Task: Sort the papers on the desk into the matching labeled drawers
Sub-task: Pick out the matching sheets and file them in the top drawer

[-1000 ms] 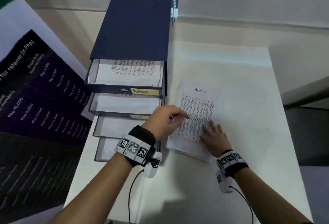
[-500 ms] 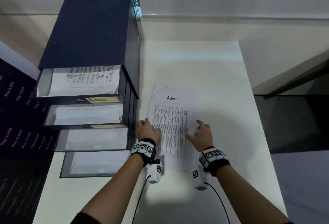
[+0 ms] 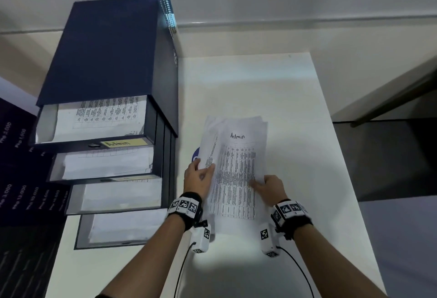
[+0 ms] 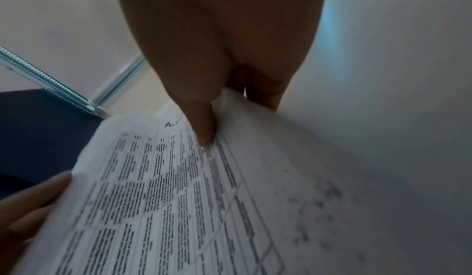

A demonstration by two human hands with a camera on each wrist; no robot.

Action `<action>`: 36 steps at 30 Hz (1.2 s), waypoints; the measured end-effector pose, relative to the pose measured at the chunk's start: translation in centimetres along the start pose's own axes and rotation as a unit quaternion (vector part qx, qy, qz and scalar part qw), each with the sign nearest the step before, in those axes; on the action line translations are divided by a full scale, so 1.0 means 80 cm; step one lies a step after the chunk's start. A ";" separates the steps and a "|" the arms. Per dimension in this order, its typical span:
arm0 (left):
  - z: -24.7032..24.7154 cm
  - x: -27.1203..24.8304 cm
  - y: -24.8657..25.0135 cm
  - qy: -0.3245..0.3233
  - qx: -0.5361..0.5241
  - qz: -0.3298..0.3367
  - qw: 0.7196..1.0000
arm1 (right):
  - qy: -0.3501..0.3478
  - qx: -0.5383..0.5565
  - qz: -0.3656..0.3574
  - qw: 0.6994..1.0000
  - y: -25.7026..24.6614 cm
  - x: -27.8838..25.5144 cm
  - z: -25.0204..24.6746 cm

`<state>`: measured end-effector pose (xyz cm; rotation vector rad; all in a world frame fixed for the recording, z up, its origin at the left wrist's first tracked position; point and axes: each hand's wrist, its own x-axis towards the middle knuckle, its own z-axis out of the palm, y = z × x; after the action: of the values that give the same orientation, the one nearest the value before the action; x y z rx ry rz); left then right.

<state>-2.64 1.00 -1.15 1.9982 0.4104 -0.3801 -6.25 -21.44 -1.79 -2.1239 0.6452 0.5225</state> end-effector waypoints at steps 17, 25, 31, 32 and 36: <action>-0.011 0.045 0.001 0.035 0.201 0.020 0.979 | 0.036 0.012 0.003 0.999 -0.001 -0.012 0.000; -0.019 0.032 -0.002 0.106 0.014 0.072 0.992 | 0.112 0.011 0.003 0.994 -0.002 -0.016 0.007; -0.031 0.031 -0.005 0.103 -0.042 0.018 0.994 | 0.131 0.008 0.035 0.991 0.008 -0.004 -0.001; -0.030 0.029 -0.003 0.107 -0.029 0.028 0.993 | 0.145 0.006 0.036 0.989 0.007 -0.004 -0.003; -0.021 0.030 -0.006 0.099 0.077 0.099 0.987 | 0.176 0.002 0.045 0.983 0.007 -0.007 -0.008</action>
<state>-0.56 3.01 -1.82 2.2151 0.3091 -0.0909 -6.94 -22.13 -1.45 -2.2099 0.9414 0.1901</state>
